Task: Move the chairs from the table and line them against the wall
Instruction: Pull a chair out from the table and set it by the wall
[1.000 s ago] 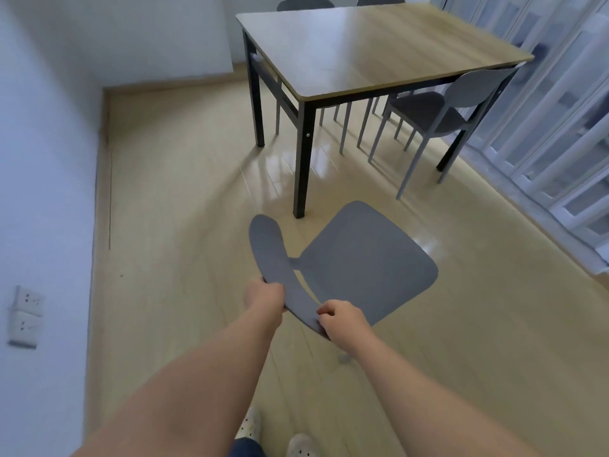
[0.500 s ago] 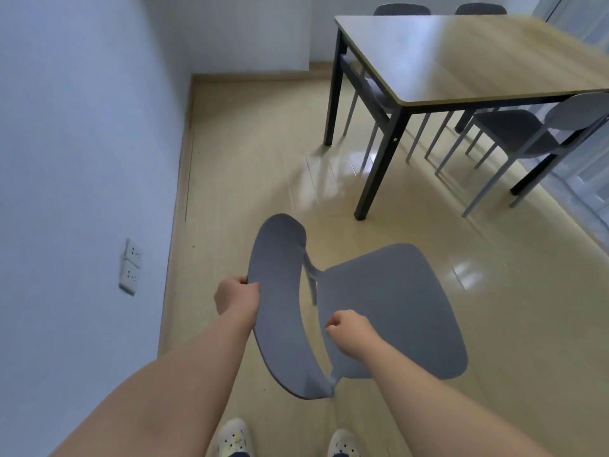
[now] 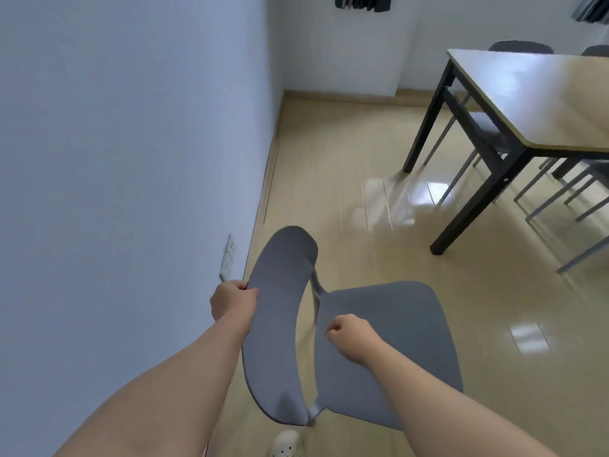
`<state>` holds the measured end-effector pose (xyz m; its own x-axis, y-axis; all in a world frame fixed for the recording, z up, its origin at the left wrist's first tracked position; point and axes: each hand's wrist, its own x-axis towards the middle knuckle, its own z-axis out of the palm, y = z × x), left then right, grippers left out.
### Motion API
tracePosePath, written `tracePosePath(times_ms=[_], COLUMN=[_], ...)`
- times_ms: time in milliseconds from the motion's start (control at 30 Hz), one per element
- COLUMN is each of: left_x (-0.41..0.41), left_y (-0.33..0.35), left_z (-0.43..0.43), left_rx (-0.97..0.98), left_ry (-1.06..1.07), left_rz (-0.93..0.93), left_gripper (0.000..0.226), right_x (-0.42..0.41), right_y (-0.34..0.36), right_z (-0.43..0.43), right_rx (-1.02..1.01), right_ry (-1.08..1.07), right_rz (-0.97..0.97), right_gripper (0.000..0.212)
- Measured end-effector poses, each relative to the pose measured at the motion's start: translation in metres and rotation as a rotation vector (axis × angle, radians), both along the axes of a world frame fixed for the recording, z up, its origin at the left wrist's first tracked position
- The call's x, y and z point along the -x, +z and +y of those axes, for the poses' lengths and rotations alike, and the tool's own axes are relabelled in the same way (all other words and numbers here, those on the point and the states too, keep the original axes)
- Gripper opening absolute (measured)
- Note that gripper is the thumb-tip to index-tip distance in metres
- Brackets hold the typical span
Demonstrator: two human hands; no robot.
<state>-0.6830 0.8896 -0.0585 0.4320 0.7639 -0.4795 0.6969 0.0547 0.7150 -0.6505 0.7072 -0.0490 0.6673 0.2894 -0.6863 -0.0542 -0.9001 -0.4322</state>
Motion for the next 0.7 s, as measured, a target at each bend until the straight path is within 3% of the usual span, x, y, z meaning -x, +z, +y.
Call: tracePosePath(times_ms=[200, 467, 700], left_x=[0.016, 0.028, 0.026], left_y=[0.010, 0.015, 0.004], left_z=[0.058, 0.117, 0.126], left_rx=[-0.101, -0.244, -0.387], left_ry=[0.057, 0.078, 0.078], left_rz=[0.003, 0.086, 0.087], left_gripper=[0.024, 0.015, 0.019], right_x=[0.000, -0.010, -0.021], right_y=[0.006, 0.006, 0.003], right_z=[0.051, 0.087, 0.102], right_rx=[0.001, -0.001, 0.007], right_ry=[0.128, 0.176, 0.223], right_rz=[-0.005, -0.007, -0.015], right_gripper=[0.038, 0.035, 0.035])
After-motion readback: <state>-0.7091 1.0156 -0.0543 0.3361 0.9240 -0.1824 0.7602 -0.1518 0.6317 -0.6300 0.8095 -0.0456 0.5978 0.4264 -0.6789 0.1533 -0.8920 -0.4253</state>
